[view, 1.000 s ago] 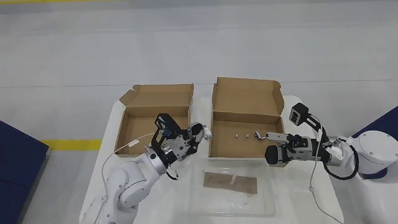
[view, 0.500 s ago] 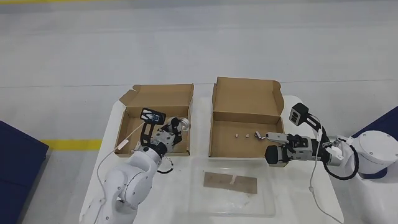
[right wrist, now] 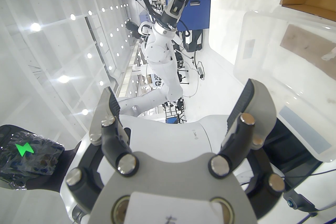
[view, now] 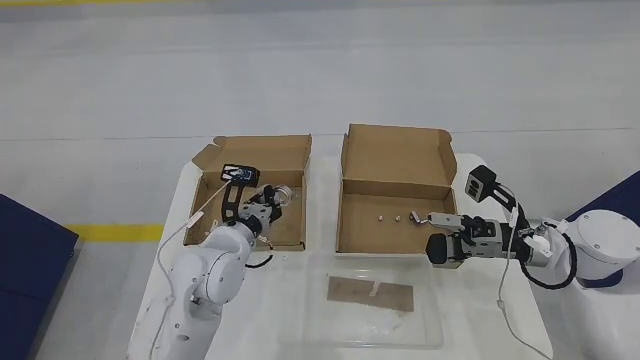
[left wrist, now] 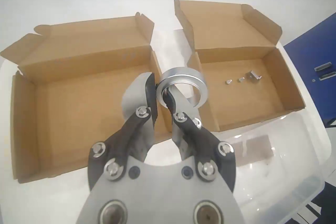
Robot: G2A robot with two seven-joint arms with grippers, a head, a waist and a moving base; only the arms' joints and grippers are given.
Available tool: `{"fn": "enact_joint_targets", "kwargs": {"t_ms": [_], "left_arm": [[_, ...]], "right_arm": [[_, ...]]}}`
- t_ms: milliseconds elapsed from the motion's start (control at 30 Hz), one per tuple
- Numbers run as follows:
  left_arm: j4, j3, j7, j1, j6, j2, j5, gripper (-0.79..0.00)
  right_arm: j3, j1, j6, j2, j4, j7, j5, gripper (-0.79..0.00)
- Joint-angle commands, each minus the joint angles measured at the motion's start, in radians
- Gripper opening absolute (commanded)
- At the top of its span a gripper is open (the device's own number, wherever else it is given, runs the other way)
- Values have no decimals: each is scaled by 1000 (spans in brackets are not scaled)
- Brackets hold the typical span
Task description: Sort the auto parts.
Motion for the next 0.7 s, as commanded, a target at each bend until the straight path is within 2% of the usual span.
{"fn": "enact_joint_targets", "kwargs": {"t_ms": [0,267,667], "left_arm": [[43,0,-47,-38,31,-3,-3,-785],[201,31,-170,-161,94,-16,-17,-785],[211,32,-149,-163,101,-16,-4,-785]], "right_arm": [[0,0,0,0,0,0,0,0],[0,0,0,0,0,0,0,0],[0,0,0,0,0,0,0,0]]}}
